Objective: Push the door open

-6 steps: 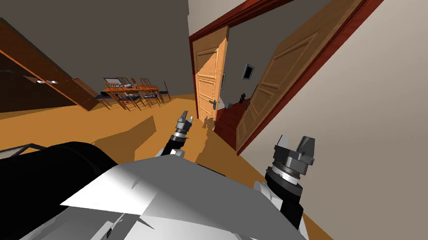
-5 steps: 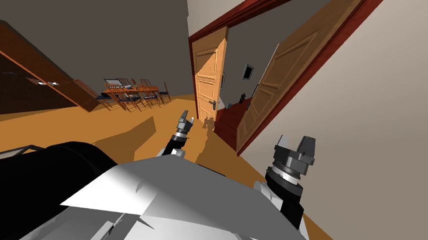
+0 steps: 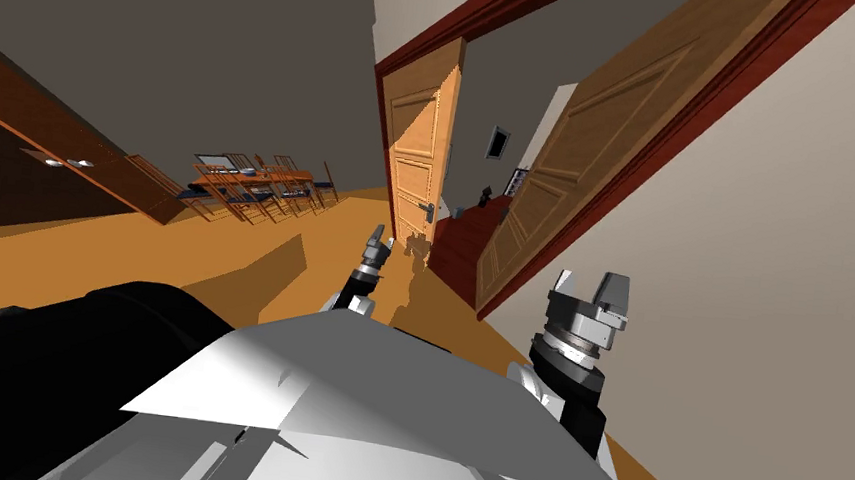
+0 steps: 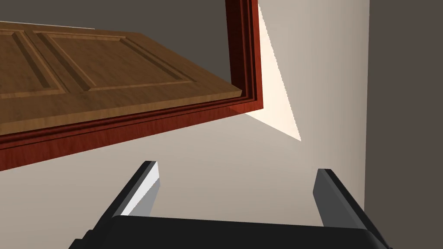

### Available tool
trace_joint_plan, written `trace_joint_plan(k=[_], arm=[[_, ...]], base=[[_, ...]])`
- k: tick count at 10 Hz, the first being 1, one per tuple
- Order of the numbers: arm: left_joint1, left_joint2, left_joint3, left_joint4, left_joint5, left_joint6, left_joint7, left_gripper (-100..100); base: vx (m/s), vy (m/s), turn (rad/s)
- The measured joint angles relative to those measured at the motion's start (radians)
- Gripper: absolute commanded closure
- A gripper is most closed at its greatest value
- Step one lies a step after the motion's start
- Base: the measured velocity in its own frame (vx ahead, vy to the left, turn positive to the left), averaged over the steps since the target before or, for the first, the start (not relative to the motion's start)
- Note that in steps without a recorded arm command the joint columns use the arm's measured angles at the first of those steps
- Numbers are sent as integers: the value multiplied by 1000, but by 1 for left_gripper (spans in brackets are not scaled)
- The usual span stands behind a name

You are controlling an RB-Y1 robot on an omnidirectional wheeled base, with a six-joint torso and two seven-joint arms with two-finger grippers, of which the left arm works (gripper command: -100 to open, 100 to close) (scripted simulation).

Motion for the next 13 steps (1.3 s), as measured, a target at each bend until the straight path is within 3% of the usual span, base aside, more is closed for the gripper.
trace_joint_plan(k=[3, 4, 13], arm=[[-35, 15, -4, 54, 1, -2, 6, -100], [-50, 11, -11, 75, -3, -1, 3, -100], [-175, 34, -51, 269, -12, 5, 12, -100]], base=[[90, 64, -7], [142, 94, -12], [102, 87, -10]])
